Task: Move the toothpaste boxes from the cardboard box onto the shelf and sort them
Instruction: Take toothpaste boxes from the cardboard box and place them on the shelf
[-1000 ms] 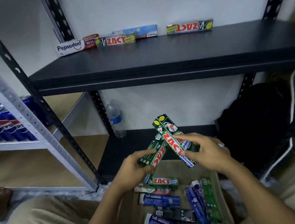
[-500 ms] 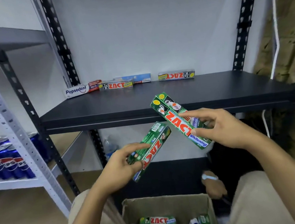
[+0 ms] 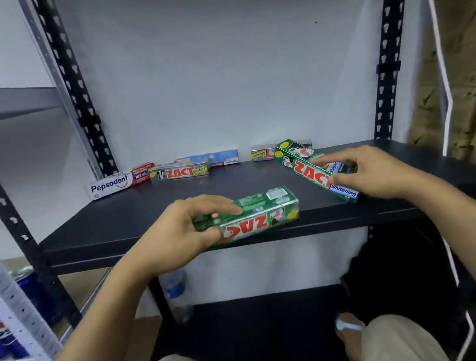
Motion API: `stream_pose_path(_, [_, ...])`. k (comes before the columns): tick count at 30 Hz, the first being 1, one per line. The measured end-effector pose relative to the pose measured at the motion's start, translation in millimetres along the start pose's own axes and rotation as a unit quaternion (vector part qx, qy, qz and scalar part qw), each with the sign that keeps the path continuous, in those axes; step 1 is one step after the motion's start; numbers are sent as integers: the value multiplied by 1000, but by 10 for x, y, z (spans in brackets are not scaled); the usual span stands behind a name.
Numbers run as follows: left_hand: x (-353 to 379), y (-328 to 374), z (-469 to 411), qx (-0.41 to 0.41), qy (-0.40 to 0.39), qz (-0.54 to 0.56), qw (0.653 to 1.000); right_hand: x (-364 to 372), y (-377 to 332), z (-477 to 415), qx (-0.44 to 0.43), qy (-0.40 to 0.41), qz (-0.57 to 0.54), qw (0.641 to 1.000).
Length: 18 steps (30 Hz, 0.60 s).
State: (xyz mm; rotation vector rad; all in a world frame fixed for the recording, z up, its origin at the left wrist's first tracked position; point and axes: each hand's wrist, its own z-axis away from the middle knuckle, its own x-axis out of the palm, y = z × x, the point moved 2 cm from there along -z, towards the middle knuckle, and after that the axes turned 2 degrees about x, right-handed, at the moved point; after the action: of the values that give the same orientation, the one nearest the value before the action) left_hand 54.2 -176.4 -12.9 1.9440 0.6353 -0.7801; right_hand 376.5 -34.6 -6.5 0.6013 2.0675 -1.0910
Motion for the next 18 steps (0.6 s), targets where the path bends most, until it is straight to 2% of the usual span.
stream_pose_path(4, [-51,-63,-432,20,8,-17,1000,-40,314,-215,36,-31,44,998])
stream_pose_path(8, [84,-238,-906,28,-13,-30,999,-46,562,-379,36,-32,55,997])
stream_pose_path(13, [387,-543,-1444,37,-31,-47,998,-88,853,-548,36,6,87,996])
stream_pose_path(15, [497,-669,-1637,46,-13,-60,997,-125,1023,-623,53,25,90,994])
stream_pose_path(18, [633,-852,-1936,77,21,-138,987,-184,1321,-735,69,57,111,990])
